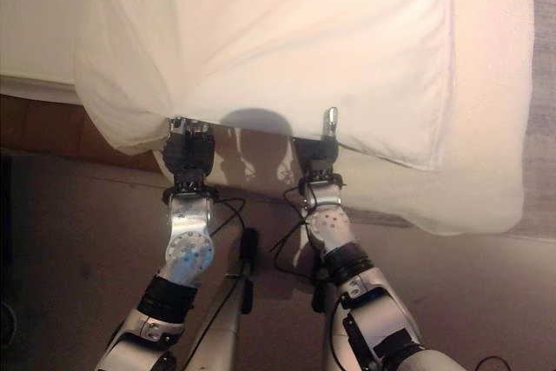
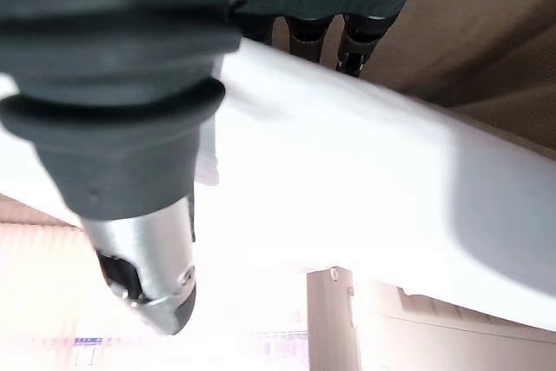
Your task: Make the bed
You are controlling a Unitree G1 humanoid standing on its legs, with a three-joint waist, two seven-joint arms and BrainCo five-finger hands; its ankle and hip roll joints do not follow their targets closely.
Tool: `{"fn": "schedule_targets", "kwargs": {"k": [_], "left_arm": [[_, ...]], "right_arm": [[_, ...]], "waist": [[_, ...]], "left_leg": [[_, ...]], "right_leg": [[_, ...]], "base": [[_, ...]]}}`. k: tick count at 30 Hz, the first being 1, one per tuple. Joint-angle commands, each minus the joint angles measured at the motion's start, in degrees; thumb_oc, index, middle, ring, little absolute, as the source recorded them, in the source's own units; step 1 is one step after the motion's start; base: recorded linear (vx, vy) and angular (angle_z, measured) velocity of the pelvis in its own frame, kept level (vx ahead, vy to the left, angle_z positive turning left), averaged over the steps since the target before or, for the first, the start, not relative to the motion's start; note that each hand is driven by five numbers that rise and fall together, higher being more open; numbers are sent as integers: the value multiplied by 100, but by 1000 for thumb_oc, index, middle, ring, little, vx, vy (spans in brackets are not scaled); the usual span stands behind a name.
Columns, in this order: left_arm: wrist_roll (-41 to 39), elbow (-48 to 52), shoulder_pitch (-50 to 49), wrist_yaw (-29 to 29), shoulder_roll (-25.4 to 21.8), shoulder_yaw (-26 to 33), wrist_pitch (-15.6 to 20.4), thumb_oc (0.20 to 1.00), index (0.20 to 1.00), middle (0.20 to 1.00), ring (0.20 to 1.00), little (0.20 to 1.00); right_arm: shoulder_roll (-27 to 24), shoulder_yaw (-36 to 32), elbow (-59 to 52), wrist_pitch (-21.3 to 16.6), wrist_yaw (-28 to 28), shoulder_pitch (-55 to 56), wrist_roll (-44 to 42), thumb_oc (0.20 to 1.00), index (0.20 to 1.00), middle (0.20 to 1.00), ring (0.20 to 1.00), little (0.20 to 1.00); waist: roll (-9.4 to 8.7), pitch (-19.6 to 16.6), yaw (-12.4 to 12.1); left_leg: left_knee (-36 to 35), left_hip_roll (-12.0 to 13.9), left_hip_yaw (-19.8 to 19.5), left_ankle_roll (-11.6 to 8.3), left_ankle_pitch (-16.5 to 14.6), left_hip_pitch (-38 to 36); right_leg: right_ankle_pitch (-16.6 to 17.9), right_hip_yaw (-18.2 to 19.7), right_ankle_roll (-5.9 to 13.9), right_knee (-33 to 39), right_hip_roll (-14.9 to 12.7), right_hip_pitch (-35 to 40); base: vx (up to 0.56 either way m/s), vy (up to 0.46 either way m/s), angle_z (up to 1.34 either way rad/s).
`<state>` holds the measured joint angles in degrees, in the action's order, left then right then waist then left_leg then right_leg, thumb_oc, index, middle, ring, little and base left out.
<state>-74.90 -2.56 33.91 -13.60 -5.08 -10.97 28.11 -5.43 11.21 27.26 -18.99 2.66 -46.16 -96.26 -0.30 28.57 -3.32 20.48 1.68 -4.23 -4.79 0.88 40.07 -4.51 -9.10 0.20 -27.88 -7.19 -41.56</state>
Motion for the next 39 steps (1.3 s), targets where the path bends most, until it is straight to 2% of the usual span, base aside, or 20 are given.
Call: {"fn": "schedule_targets", "kwargs": {"k": [1,10,11,12,13,29,30,31,32,33,39], "left_arm": [[689,1074,-116,58,-152,324,425,200,200,200,200,200],[829,1177,-179,-85,-191,495,525,200,200,200,200,200],[845,1190,-184,-76,-199,491,515,200,200,200,200,200],[853,1208,-197,-55,-204,484,508,200,200,200,200,200],[872,1221,-192,-45,-214,472,498,200,200,200,200,200],[910,1239,-270,38,-170,508,482,200,200,200,200,200],[919,1214,-279,33,-172,521,486,313,313,313,313,313],[910,1192,-308,30,-179,554,478,529,529,529,529,529],[921,1070,-407,9,-223,666,454,947,947,947,947,947],[915,1066,-412,15,-226,670,453,1000,1000,1000,1000,1000],[660,643,-943,39,-257,1014,340,1000,1000,1000,1000,1000]], "right_arm": [[-218,-494,-528,-425,90,64,103,1000,1000,1000,1000,1000],[-642,-1154,13,-698,-233,-71,80,1000,1000,1000,1000,1000],[-659,-1150,24,-685,-228,-73,102,658,658,658,658,658],[-680,-1138,60,-643,-219,-74,139,282,282,282,282,282],[-679,-1134,42,-629,-202,-73,146,200,200,200,200,200],[-557,-714,-598,-225,421,139,296,200,200,200,200,200],[-553,-709,-650,-213,452,153,294,200,200,200,200,200],[-558,-697,-706,-204,483,176,298,200,200,200,200,200],[-544,-697,-874,-204,572,247,298,200,200,200,200,200],[-538,-690,-884,-207,570,259,301,200,200,200,200,200],[-457,-517,-1779,-239,753,514,361,200,200,200,200,200]], "waist": [[136,-335,32],[148,-381,67],[150,-386,64],[155,-393,69],[156,-393,69],[155,-475,121],[153,-482,119],[144,-491,118],[133,-508,118],[130,-512,121],[118,-483,104]], "left_leg": [[-4,-335,153,312,-113,164],[-87,-319,138,296,-87,164],[-96,-315,133,293,-83,163],[-100,-313,133,292,-80,163],[-91,-316,132,280,-74,167],[-126,-313,130,269,-61,191],[-122,-313,137,257,-46,205],[-129,-312,134,270,-46,210],[-140,-316,124,296,-54,200],[-138,-316,127,297,-56,199],[-99,-312,140,294,-98,163]], "right_leg": [[152,195,634,423,-35,217],[130,177,647,438,-32,190],[120,174,645,437,-30,189],[119,173,642,421,-27,174],[120,172,638,409,-20,167],[140,195,637,406,-8,101],[145,193,634,404,-5,85],[144,195,633,401,-2,79],[138,211,628,395,11,80],[137,214,628,393,11,80],[83,262,612,355,35,107]], "base": [[31,-16,0],[0,0,0],[0,0,0],[0,0,0],[0,0,0],[0,0,0],[0,0,0],[0,0,0],[0,0,0],[0,0,0],[-1,-3,-2]]}}
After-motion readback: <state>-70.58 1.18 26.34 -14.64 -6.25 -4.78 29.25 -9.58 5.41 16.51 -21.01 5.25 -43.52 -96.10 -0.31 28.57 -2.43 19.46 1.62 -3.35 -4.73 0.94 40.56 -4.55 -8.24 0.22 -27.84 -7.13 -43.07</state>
